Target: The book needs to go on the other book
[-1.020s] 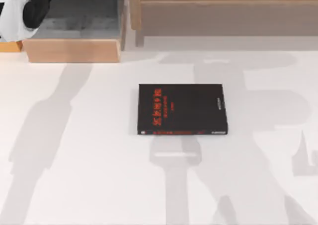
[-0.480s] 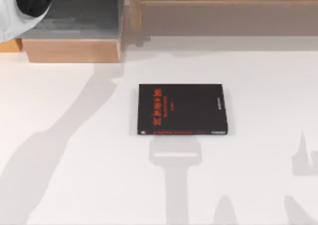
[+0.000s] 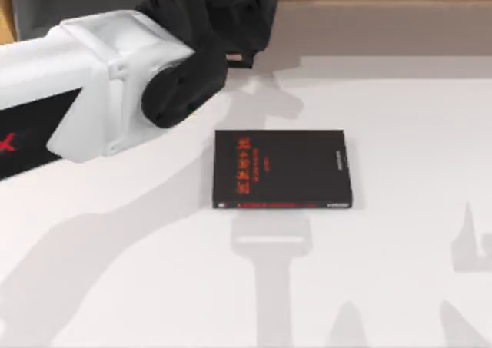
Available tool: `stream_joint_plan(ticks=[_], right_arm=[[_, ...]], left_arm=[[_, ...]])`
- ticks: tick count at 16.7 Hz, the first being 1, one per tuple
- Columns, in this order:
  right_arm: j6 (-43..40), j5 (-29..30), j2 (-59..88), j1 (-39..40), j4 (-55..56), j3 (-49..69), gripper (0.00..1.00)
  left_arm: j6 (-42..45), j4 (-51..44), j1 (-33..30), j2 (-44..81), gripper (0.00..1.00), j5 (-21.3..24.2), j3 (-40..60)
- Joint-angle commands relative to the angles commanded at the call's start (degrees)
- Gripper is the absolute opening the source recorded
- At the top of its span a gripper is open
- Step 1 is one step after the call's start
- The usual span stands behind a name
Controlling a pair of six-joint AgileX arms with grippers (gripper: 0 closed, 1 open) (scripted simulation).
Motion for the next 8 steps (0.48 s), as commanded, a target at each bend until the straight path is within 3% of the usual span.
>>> stream_joint_plan(ticks=[8], right_arm=[[0.00,0.00,0.00,0.00,0.00,0.00,1.00]], left_arm=[[6.60,-15.71,-8.41,19.93,0.00,-8.85,-11.23]])
